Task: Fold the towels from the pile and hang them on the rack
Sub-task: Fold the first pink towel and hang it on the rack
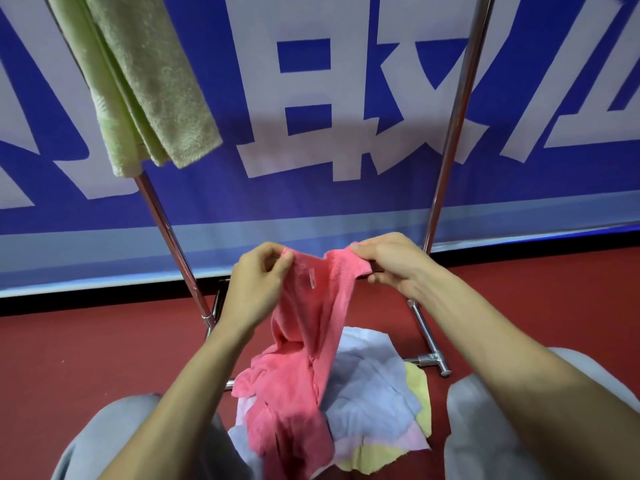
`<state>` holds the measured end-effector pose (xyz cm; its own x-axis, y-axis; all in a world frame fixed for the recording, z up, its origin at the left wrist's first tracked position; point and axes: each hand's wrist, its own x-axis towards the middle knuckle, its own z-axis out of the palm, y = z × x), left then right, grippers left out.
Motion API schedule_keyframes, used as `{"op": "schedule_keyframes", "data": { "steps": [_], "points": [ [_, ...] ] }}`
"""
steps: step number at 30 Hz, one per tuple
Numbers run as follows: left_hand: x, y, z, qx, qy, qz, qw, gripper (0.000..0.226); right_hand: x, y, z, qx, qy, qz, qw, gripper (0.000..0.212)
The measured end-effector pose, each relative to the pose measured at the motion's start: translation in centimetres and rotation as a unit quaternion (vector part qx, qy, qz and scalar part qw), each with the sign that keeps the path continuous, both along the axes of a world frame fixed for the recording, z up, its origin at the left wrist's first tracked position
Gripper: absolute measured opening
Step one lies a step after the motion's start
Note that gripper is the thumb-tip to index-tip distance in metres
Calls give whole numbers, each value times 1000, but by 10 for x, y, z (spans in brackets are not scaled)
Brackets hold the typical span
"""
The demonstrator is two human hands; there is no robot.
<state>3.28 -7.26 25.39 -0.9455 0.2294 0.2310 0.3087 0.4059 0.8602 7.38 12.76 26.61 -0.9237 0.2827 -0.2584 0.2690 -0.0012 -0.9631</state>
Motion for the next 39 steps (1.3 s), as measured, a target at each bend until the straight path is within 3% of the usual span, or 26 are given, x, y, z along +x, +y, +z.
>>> {"op": "schedule_keyframes", "data": {
  "steps": [5,15,20,25,29,32,34,37,39],
  "points": [
    [8,12,-5,-1,0,31,1000,13,5,-22,-6,-44,-29,48,997,14],
    [29,20,1,77,-51,-55,994,10,4,-17,-10,-200,-79,42,976,5],
    [28,18,2,53,-20,-116,992,4,10,-15,-4,-231,-86,55,968,19],
    [26,13,2,2,30,-153,988,30,12,-15,-2,-236,-90,61,966,22],
    [24,11,1,-18,89,-133,987,20,11,-15,-3,-225,-89,82,967,15],
    [21,10,0,-46,109,-131,984,11,9,-16,0,-164,-75,85,980,13],
    [19,11,-2,-60,118,-123,983,5,8,-14,8,-2,-27,77,997,20],
    [16,10,0,-40,94,-117,988,8,5,-6,15,282,61,38,957,24],
    [13,7,3,6,48,-138,989,9,3,1,12,325,90,43,940,19]
  ]
}}
